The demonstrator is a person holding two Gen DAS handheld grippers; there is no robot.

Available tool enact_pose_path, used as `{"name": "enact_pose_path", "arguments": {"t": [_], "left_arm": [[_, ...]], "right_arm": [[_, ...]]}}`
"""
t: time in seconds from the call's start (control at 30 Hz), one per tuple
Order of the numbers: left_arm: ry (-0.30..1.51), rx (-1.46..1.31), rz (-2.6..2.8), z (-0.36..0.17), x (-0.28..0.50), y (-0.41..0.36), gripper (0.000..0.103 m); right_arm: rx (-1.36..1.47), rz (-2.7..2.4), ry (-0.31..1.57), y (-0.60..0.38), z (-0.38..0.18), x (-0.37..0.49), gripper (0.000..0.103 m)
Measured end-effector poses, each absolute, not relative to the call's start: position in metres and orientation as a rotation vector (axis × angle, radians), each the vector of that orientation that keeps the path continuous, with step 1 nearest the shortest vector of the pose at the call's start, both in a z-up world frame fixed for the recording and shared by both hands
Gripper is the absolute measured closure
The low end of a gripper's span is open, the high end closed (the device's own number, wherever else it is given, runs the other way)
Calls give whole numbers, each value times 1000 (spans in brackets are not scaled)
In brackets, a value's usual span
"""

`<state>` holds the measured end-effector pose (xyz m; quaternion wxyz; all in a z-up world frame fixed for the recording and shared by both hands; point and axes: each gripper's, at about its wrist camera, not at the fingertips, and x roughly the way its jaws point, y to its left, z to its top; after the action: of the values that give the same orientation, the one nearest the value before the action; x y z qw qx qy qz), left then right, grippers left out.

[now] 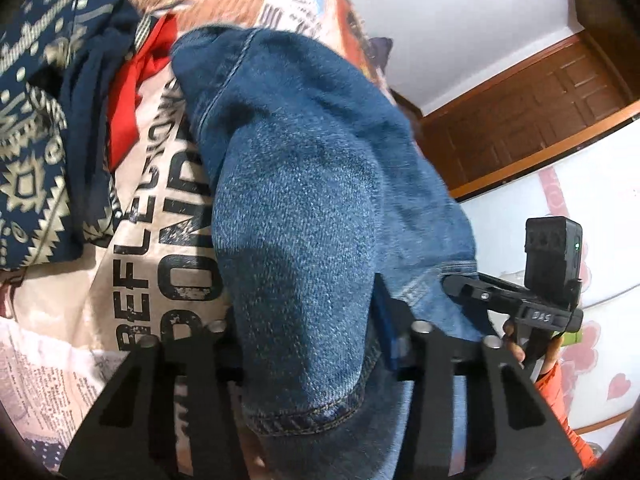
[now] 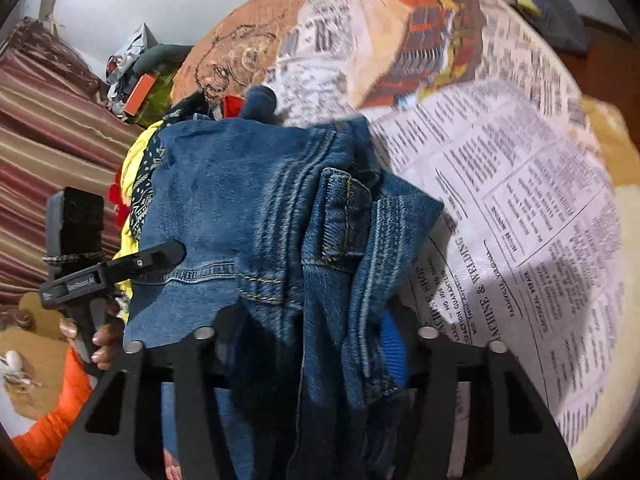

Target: Fold large clothes

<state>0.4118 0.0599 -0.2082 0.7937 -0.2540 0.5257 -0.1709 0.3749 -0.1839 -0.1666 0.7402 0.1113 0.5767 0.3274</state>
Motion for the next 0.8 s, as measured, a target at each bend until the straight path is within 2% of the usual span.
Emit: {"name": "enact_pose_path", "arguments": {"t": [0.17,0.5,0.67,0.8], "left_arm": [[1032,-468,-375,-156,399,59,68],[764,-385,-309,-33,369,126,68],[701,-367,-252,-7,345,177,68],[697,-373,-196,-2,347,222,68]], "right_arm": [[239,733,1178,-176,-121,362,66],[216,811,930,-116,-26,337,68],[219,858,870,-71,-6,339,68],[248,890,880,-34,-12,352,68]]}}
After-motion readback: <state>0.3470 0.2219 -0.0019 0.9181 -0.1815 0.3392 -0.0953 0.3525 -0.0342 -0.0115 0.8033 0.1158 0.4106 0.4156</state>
